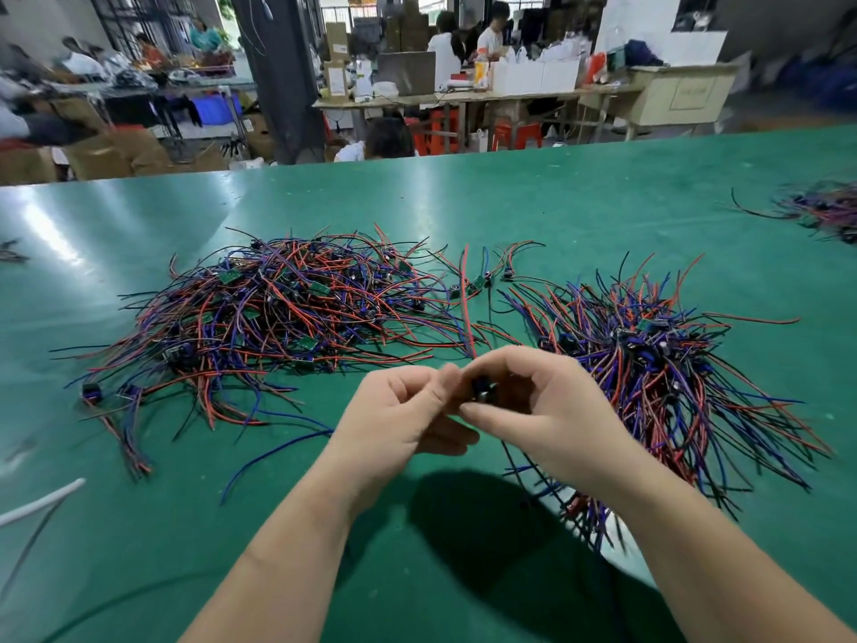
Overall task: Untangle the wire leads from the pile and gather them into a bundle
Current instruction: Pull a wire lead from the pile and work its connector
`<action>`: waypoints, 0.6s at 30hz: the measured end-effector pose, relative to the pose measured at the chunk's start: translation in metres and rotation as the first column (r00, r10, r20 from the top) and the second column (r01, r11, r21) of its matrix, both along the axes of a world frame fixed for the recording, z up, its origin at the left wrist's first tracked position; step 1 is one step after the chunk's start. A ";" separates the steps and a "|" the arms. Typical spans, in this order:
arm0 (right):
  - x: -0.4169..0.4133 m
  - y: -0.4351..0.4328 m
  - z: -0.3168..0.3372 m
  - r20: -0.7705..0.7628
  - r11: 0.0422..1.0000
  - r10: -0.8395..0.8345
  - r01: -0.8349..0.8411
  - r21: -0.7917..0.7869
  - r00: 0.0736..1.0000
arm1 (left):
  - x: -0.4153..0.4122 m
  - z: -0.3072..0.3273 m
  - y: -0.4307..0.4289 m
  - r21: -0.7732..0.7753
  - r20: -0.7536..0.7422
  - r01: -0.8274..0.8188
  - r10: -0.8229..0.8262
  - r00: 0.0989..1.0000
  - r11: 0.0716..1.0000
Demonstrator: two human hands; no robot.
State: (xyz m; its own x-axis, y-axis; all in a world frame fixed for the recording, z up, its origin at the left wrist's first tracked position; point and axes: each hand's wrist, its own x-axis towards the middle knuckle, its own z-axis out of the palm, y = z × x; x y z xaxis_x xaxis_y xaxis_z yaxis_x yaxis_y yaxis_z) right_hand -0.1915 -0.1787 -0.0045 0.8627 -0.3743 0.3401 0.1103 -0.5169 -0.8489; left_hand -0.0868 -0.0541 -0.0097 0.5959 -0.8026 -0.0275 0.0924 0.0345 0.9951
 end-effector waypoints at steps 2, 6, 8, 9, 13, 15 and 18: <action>-0.003 -0.008 0.003 0.023 0.988 -0.119 0.117 0.103 0.993 | 0.006 -0.001 0.002 -0.021 0.200 -0.173 0.173 0.964 0.985; -0.016 -0.037 0.012 0.038 0.844 -0.527 0.529 -0.086 0.849 | 0.047 -0.005 0.024 -0.077 0.865 -0.529 0.321 0.385 0.845; -0.022 -0.051 0.018 0.024 0.734 -0.658 0.648 -0.202 0.753 | 0.072 -0.012 0.039 -0.058 0.892 -0.613 0.317 0.323 0.788; -0.025 -0.057 0.019 -0.004 0.696 -0.695 0.671 -0.256 0.719 | 0.082 -0.017 0.044 -0.034 0.901 -0.648 0.304 0.309 0.761; -0.028 -0.064 0.018 -0.159 0.605 -0.788 0.699 -0.381 0.595 | 0.103 -0.040 0.053 0.270 0.882 -0.675 0.106 0.460 0.687; -0.028 -0.061 0.018 -0.154 0.593 -0.798 0.712 -0.376 0.583 | 0.107 -0.048 0.051 0.433 0.855 -0.676 -0.034 0.518 0.596; -0.025 -0.058 0.018 -0.123 0.641 -0.756 0.689 -0.338 0.643 | 0.109 -0.048 0.048 0.370 0.898 -0.755 0.000 0.440 0.541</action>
State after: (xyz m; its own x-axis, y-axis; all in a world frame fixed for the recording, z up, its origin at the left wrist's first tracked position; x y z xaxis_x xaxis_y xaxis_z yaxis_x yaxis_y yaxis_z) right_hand -0.2168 -0.2364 0.0136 0.4104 -0.8471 0.3376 -0.5696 -0.5273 -0.6305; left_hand 0.0219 -0.0059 -0.0577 0.8818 -0.4110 0.2314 -0.4687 -0.8183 0.3327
